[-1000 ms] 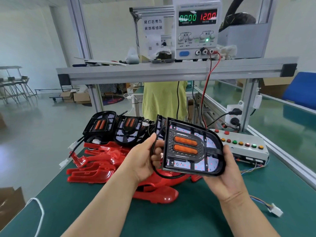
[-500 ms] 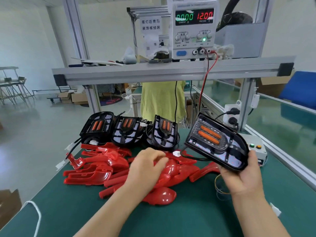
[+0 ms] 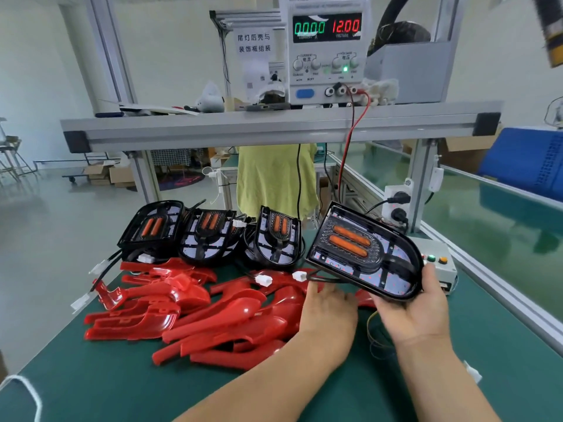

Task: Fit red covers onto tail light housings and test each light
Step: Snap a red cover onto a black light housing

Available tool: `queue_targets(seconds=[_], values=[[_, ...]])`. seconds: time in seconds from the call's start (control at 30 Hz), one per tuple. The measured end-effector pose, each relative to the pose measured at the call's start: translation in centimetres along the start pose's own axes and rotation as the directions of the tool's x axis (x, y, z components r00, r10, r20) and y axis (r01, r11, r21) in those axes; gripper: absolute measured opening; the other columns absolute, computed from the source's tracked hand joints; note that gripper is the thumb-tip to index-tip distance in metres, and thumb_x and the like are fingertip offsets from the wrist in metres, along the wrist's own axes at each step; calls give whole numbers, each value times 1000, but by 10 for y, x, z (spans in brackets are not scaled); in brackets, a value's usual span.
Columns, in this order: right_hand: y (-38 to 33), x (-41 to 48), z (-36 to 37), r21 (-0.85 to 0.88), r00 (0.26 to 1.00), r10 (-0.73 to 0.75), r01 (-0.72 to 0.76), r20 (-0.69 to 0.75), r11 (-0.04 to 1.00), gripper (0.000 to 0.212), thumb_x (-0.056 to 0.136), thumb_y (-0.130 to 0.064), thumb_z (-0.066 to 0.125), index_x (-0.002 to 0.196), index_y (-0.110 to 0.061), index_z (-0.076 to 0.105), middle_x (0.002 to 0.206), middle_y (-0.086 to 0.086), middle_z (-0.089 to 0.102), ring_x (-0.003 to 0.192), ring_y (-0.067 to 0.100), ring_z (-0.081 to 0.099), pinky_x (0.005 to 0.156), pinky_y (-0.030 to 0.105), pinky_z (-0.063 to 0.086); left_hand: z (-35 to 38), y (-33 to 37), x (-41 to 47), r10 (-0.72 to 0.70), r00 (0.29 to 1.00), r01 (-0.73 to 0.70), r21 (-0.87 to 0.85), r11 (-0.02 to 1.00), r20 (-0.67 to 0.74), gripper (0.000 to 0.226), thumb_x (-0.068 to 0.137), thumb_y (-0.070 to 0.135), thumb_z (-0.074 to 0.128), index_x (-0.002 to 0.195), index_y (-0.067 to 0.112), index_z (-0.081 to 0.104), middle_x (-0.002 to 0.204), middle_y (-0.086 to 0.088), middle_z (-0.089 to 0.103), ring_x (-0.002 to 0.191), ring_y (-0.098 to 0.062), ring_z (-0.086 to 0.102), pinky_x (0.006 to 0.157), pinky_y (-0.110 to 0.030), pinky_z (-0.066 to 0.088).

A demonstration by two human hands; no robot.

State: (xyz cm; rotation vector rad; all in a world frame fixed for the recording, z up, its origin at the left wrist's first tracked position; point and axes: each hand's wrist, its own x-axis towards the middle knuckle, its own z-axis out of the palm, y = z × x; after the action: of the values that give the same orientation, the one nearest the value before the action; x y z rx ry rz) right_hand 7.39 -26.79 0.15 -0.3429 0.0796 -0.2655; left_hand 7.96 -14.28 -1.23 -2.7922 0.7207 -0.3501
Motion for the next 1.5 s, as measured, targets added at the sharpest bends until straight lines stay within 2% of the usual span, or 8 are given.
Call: queue_targets(seconds=[0.13,0.27,0.4,0.6,0.7,1.0,1.2,1.5], values=[[-2,1,0,1,1000,-18,18,13,1000,50,101,-48,42,135,-16,60,132,8,65,122,29,62,103,52,48,-2,-5,5,61,998,-61,22,998,7,34,85,11,60,119,11,56,115,-8,66,120,-29,51,113,-44,21],[-2,3,0,2,1000,-3,3,16,1000,49,99,-48,46,133,-17,62,129,7,68,116,27,66,89,51,57,-9,-16,-10,128,977,-137,-42,990,-170,28,81,6,53,108,12,62,102,-8,69,108,-30,57,100,-38,37],[-3,4,0,3,1000,-1,1,-13,1000,44,99,-47,47,109,-15,76,121,7,72,104,27,71,77,49,61,-22,-39,-38,45,986,-83,-240,967,-159,47,83,0,52,127,17,54,114,-6,63,110,-28,53,85,-35,40],[9,-2,1,-112,994,83,-75,65,991,53,100,-50,44,133,-12,61,130,11,66,121,30,63,105,54,47,-39,-87,-85,-67,994,-5,-628,778,-91,26,97,39,56,123,37,55,115,14,63,108,-8,58,92,-27,44],[15,-6,1,-142,988,141,-130,66,981,56,100,-52,42,133,-12,60,131,14,65,123,32,61,105,55,46,-46,-109,-100,9,1000,-14,-731,682,-11,56,80,72,51,126,42,61,102,17,56,98,-1,55,92,-24,45],[31,-36,-3,-248,967,250,-233,41,940,53,96,-49,46,114,-8,75,121,15,70,110,30,69,85,54,56,-44,-119,-132,-59,956,-225,-850,475,-286,38,93,36,57,128,50,56,107,13,57,102,-10,60,86,-13,44],[32,-65,-20,-280,960,279,-277,-34,919,53,98,-50,43,111,-10,76,120,14,71,106,30,70,82,46,60,-31,-113,-133,-164,914,-222,-795,564,-372,29,95,32,58,120,46,64,109,16,60,107,-13,57,89,-27,48],[36,-79,-13,-398,966,258,-248,-30,883,58,98,-49,40,127,-3,64,124,19,68,115,32,65,95,46,50,-19,-76,-134,-21,819,-325,-495,806,-573,28,91,25,62,117,19,72,98,8,59,91,-13,51,76,-42,47]])
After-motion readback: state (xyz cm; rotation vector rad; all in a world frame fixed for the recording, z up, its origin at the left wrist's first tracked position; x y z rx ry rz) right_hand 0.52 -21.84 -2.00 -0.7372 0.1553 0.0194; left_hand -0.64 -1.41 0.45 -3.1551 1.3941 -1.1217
